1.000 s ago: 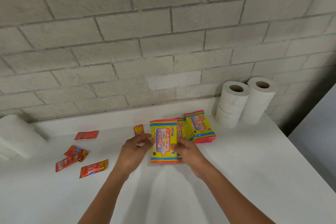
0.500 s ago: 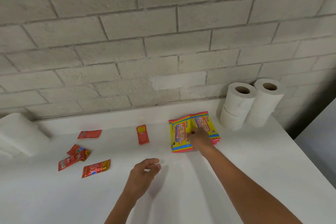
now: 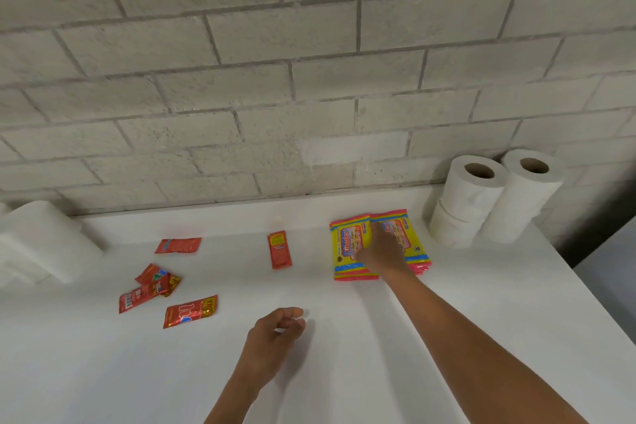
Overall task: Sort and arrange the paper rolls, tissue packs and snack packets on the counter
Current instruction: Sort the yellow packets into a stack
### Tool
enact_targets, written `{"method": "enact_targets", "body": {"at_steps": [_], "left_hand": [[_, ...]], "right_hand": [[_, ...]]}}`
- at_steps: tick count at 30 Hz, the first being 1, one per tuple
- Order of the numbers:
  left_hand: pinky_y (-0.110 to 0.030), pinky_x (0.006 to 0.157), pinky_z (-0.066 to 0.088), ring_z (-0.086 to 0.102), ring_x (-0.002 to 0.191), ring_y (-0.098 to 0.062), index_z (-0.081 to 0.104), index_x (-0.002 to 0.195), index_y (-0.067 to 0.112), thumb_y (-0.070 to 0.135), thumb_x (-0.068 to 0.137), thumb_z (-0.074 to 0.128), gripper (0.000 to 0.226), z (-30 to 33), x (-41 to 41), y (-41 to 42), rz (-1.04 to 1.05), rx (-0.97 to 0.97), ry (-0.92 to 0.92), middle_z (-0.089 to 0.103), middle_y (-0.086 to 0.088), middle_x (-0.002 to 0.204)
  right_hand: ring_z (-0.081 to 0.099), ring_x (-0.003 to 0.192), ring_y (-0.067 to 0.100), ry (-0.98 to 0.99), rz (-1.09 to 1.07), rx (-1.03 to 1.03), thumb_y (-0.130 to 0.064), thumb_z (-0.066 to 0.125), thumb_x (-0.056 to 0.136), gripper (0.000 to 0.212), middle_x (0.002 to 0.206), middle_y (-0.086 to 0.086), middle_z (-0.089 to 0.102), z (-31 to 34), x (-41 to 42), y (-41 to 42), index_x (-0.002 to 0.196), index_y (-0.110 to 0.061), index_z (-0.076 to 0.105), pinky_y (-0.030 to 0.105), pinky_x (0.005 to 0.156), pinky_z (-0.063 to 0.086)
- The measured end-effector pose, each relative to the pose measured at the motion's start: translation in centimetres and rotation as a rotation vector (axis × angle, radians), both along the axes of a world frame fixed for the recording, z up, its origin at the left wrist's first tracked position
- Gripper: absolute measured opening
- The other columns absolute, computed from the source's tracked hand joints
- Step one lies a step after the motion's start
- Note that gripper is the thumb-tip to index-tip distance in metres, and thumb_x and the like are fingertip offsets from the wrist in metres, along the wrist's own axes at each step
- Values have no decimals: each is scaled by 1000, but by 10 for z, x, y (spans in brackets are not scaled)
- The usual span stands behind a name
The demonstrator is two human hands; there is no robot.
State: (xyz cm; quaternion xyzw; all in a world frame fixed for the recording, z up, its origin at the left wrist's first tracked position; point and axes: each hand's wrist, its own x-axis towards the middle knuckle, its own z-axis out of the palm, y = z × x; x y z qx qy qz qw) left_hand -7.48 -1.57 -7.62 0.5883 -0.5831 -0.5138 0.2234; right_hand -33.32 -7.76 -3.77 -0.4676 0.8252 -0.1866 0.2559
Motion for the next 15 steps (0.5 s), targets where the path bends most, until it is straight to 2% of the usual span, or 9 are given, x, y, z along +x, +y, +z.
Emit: {"method": "enact_targets", "body": {"at_steps": [1, 7, 15], "left_hand": [[-26, 70, 51, 64, 65, -6, 73, 98, 37, 31, 90, 69, 10, -1, 0, 1, -1, 2, 1, 71, 5, 82], [-26, 71, 49, 61, 62, -4, 73, 97, 37, 28, 90, 69, 11, -5, 0, 5, -9, 1, 7, 67, 12, 70], [-25, 68, 47, 59, 58, -3, 73, 97, 35, 27, 92, 68, 11, -5, 6, 6, -14, -21, 2, 65, 10, 69]], "right_hand": [[51, 126, 31, 30, 26, 8, -25, 71, 87, 68, 133, 12, 54, -1, 1, 0, 143, -9, 37, 38, 97, 44], [58, 113, 32, 144, 70, 31, -20, 63, 93, 38, 130, 15, 46, -4, 10, -1, 129, -10, 53, 37, 89, 50], [57, 117, 30, 242, 92, 84, -13, 60, 94, 34, 129, 14, 49, -3, 19, -4, 126, -6, 54, 38, 92, 51]]}}
